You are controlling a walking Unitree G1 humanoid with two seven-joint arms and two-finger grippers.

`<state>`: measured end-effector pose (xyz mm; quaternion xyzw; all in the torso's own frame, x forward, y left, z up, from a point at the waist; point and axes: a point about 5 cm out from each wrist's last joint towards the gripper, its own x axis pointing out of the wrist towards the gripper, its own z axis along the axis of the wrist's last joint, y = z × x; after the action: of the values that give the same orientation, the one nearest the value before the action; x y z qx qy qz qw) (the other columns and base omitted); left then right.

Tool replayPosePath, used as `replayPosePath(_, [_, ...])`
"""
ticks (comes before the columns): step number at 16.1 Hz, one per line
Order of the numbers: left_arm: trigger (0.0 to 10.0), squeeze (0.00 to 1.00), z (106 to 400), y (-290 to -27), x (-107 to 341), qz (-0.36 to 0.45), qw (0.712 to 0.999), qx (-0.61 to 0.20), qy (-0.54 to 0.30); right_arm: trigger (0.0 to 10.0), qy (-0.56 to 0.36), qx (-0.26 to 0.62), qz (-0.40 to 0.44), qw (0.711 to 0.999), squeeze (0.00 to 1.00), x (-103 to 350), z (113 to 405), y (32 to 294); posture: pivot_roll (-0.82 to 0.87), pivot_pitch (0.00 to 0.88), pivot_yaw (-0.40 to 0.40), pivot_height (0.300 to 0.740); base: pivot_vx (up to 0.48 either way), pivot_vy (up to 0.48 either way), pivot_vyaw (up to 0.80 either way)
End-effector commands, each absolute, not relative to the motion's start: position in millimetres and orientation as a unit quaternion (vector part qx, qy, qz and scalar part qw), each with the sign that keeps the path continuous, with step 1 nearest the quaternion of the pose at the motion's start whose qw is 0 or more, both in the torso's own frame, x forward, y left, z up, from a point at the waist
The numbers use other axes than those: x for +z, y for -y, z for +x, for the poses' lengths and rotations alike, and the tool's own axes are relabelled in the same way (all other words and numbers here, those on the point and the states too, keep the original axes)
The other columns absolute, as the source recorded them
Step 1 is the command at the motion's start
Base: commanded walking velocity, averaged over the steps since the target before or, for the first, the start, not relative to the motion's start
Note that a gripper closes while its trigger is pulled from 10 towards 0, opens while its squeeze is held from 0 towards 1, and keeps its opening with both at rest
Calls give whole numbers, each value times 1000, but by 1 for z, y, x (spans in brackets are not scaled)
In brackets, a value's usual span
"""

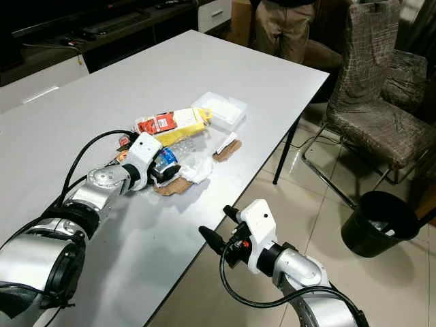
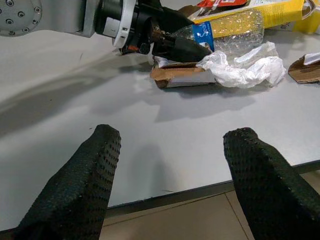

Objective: Picking trash to rubbish bin

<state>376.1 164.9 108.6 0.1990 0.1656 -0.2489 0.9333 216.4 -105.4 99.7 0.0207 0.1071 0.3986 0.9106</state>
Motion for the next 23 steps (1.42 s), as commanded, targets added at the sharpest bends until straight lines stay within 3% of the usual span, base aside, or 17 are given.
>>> replayPosePath(1, [0,0,376,-164,107,214,927,-248,-182,10000,-103,405,22,908,0,104,216,105,-211,0,7,740,0,0,0])
replayPosePath(9, [0,0,375,-176,102,224,930,-213,-199,10000,-107,404,19,908,0,101,215,104,-211,0,7,740,0,0,0])
replayPosePath(15, [0,0,382,-169,125,136,949,-251,-132,10000,-99,403,19,909,0,103,218,104,-197,0,5,740,0,0,0])
replayPosePath(17, [0,0,379,-164,125,108,943,-292,-118,10000,-97,405,19,909,0,103,219,104,-191,0,2,740,0,0,0])
replayPosePath(20, [0,0,366,-165,110,129,918,-351,-135,10000,-94,409,19,907,0,104,223,101,-172,0,-7,740,0,0,0])
replayPosePath(23, [0,0,361,-181,104,175,921,-319,-140,10000,-23,398,49,916,0,131,240,86,-152,0,-10,740,0,0,0])
